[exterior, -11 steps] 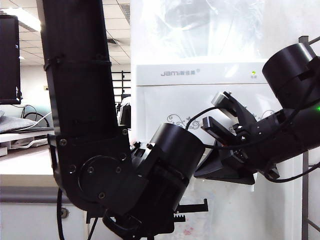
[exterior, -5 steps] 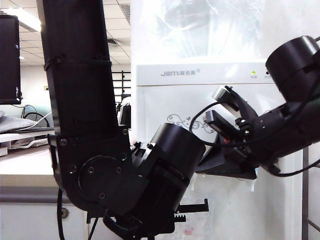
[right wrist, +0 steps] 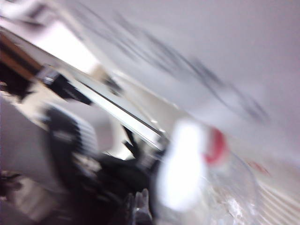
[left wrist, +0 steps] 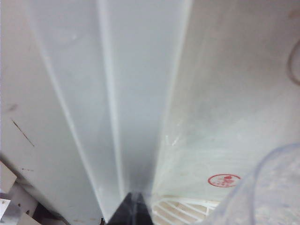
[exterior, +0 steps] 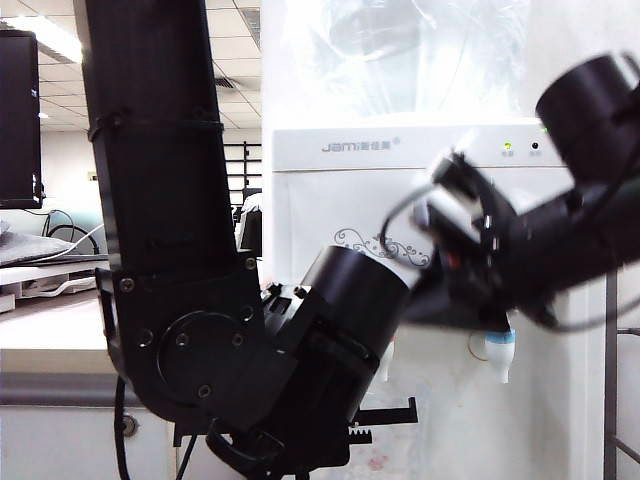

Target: Pick up the plastic mug from the left desk, go to the hot water outlet of the water dispenser, press the vertical switch to get some water, then put the mug back on the desk.

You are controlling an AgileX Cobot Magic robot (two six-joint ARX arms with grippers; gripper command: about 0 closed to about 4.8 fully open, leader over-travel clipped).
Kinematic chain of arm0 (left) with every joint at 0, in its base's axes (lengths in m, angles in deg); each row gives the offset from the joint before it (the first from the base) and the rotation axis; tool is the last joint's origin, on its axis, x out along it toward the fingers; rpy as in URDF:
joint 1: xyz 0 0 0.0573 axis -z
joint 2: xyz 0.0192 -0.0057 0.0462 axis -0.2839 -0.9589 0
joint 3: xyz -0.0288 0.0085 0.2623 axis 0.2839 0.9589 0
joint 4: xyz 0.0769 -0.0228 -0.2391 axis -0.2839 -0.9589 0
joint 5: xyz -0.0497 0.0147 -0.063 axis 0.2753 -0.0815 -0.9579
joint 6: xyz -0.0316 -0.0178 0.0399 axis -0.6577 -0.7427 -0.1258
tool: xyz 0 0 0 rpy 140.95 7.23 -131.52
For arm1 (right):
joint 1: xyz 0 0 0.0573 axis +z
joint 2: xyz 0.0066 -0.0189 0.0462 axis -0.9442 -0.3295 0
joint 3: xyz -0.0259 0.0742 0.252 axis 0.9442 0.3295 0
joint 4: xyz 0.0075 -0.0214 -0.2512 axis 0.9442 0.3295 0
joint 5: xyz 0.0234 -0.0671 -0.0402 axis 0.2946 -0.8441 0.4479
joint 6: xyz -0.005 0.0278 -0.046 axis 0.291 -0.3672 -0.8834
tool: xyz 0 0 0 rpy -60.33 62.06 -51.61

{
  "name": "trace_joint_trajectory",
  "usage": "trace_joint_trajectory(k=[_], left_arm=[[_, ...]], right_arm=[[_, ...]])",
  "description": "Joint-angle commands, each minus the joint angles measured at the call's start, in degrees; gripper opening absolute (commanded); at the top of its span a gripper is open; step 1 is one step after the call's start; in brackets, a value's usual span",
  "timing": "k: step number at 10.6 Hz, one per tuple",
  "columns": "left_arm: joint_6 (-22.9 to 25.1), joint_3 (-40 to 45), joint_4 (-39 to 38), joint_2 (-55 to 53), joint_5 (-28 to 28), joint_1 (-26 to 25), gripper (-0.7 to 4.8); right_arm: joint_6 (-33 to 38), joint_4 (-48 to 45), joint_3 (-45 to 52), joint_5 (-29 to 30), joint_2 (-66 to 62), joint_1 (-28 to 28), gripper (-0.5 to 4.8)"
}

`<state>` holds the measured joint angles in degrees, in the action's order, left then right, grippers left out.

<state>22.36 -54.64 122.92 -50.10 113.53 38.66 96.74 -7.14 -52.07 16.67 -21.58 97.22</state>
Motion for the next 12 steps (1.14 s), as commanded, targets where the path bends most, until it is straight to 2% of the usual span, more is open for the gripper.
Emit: trace_joint_trajectory(k=[1, 3, 6, 12], left_arm=[[-0.17, -0.17, 0.72, 0.28, 0.35, 0.20, 0.03], [-0.17, -0.17, 0.70, 0.28, 0.35, 0.20, 0.03], [-0.17, -0.17, 0.70, 0.28, 0.37, 0.20, 0.03], [-0.15, -0.17, 0.70, 0.28, 0.37, 0.20, 0.03]], right_arm=[[-1.60, 3.43, -0.09, 1.53, 4.96, -0.04, -0.05], [-3.58, 4.17, -0.24, 0.81, 7.02, -0.68, -0.05], [-6.56, 4.90, -1.42, -3.52, 7.02, -1.20, -0.05], [-9.07, 7.15, -2.75, -1.79, 3.63, -1.20, -0.05]])
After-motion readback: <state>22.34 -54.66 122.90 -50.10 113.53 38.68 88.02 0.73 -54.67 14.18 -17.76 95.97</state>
